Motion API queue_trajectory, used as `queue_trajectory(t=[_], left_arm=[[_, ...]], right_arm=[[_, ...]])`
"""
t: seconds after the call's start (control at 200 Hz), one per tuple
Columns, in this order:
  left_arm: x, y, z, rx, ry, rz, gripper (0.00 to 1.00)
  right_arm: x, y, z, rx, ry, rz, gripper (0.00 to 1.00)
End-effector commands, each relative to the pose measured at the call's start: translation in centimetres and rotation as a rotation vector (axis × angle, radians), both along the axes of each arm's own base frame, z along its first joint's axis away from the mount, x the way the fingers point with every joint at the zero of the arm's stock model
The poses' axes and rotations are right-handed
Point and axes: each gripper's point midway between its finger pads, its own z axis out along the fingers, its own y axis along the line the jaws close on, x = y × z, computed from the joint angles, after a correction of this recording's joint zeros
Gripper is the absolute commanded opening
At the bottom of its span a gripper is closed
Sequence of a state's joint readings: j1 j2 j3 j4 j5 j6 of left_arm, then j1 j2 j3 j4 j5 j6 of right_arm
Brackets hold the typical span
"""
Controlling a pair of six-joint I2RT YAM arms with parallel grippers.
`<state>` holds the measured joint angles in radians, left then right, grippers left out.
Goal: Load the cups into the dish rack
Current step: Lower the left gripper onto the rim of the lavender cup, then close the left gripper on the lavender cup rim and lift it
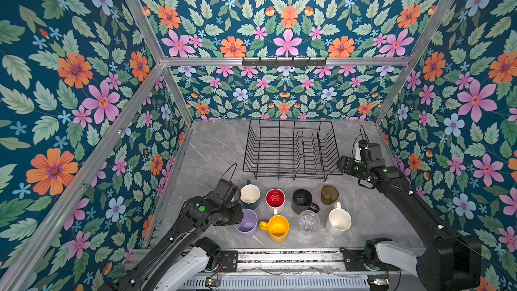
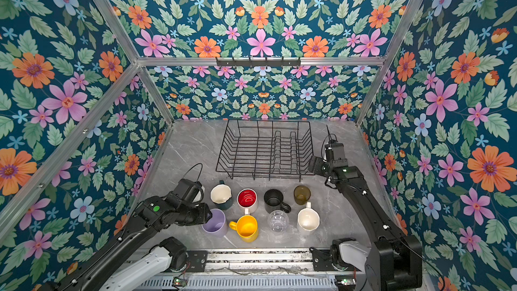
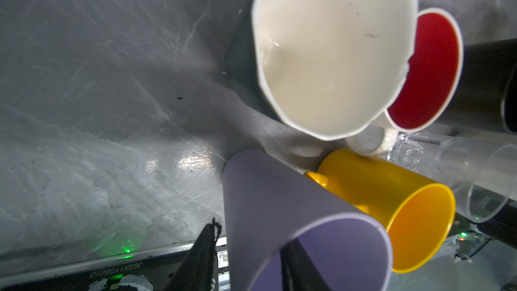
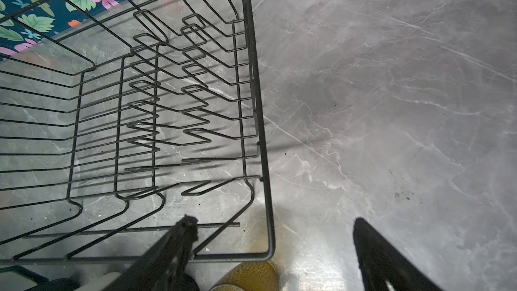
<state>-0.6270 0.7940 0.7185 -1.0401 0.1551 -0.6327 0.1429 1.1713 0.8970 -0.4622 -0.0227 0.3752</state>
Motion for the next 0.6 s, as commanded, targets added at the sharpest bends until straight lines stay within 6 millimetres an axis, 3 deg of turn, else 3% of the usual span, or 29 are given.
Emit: queue_trajectory(t=[0.0,0.395,0.595], left_arm=[[0.4,0.4,-0.1,0.028,-0.016,0.033,0.29],[-0.5,0.4,0.2,0.037,-0.004,-0.015,0.04],[-1.1,0.7,0.6,0.032,-0.005,-0.031,0.00]], right_arm=[[0.1,0.0,0.2,-0.009,-0.010,0.006,0.89],[0.0,-0.1,0.4,-0.010,-0.022,0.007,0.89],[-0.1,0.0,0.6,-0.008,-0.027,0.010,0.89]])
